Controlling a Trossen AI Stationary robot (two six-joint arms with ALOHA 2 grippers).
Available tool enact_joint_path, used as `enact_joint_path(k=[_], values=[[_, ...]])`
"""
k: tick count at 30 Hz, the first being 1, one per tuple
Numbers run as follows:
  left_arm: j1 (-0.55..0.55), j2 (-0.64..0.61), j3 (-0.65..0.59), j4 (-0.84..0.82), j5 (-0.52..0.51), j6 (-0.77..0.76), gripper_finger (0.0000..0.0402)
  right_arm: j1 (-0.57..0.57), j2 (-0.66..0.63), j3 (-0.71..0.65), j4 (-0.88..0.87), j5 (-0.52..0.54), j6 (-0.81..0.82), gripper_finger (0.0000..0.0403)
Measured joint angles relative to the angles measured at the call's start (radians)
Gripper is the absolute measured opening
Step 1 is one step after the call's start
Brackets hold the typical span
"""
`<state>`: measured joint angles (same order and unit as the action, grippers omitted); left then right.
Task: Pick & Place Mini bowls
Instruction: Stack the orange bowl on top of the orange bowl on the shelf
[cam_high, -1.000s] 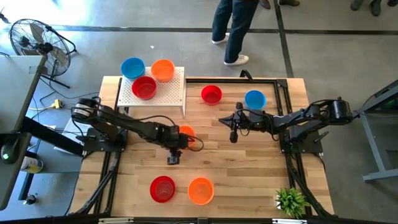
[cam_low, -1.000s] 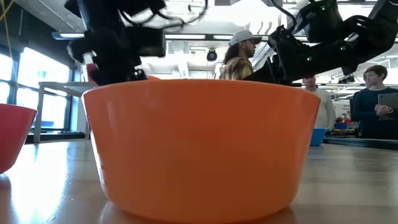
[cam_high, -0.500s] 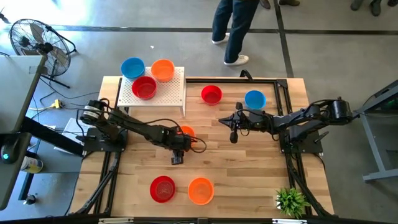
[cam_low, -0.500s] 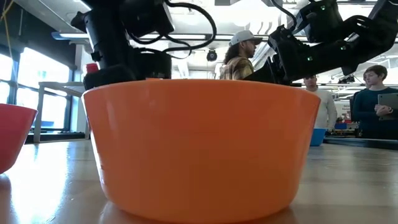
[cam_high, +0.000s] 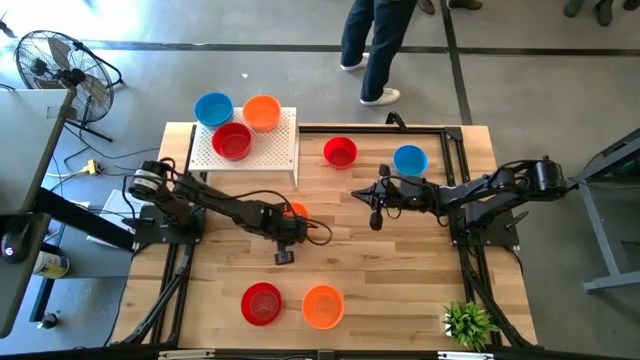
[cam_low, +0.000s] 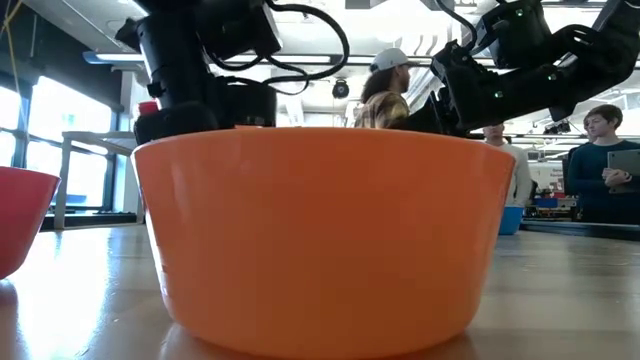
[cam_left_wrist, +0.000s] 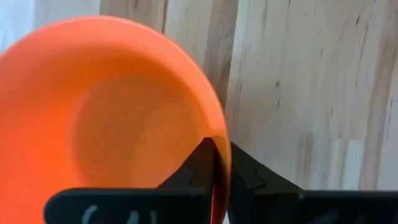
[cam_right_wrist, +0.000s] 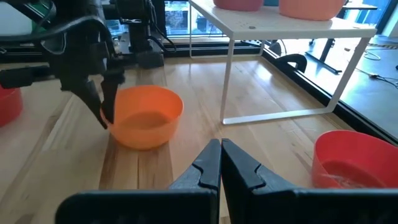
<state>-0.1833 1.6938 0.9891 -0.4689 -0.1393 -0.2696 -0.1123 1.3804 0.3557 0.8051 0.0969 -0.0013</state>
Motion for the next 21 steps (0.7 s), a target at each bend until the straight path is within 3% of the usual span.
enact_joint_path(k=[14, 21], values=[[0.001, -0.069, 0.323, -0.297, 0.017, 0.073, 0.0003, 0.000, 0.000, 0.000, -0.022, -0.033, -0.007, 0.0000], [0.082, -0.159, 0.506, -0.442, -0.014, 0.089, 0.0002, 0.000, 0.001, 0.000, -0.044, -0.033, -0.010, 0.0000]])
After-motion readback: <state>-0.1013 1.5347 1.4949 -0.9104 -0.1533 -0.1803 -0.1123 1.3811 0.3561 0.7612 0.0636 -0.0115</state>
